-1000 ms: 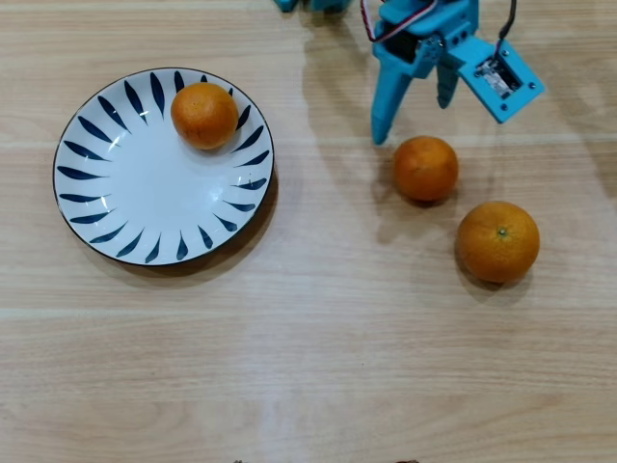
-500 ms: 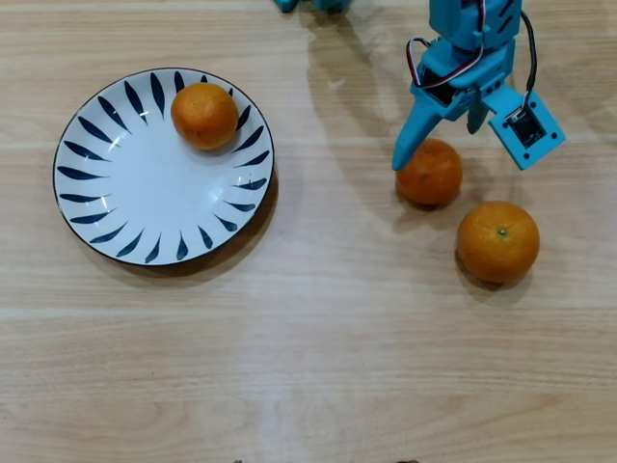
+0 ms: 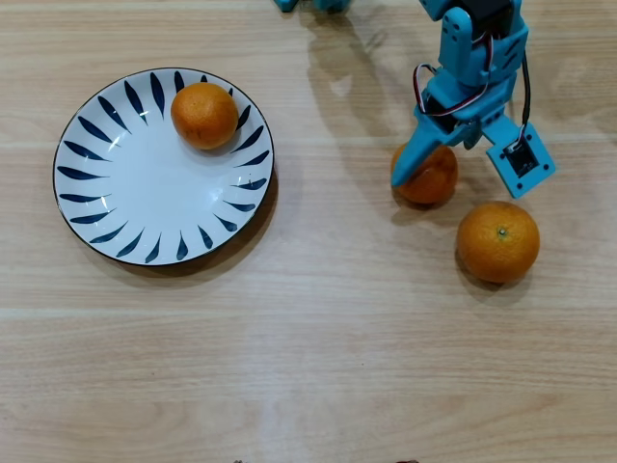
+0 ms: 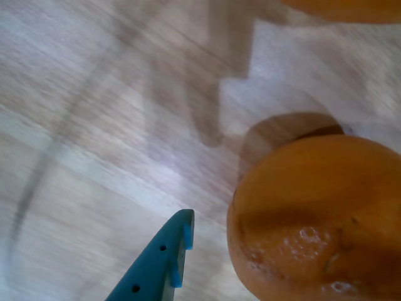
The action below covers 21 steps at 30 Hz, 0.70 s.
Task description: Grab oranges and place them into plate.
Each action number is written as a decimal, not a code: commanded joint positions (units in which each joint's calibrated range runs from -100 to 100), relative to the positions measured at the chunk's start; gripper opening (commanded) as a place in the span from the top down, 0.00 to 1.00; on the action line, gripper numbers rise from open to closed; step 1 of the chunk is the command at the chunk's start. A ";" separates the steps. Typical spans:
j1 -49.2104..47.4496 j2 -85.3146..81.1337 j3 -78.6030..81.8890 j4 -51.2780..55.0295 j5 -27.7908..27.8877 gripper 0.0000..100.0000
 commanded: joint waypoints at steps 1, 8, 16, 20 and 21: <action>0.97 0.95 -3.06 -0.87 -0.22 0.54; 1.77 3.57 -2.97 -1.56 -0.27 0.54; 1.85 4.67 -2.51 -5.68 -0.06 0.64; 1.85 4.67 -2.42 -5.68 -0.06 0.64; 1.85 4.58 -2.42 -5.68 -0.06 0.64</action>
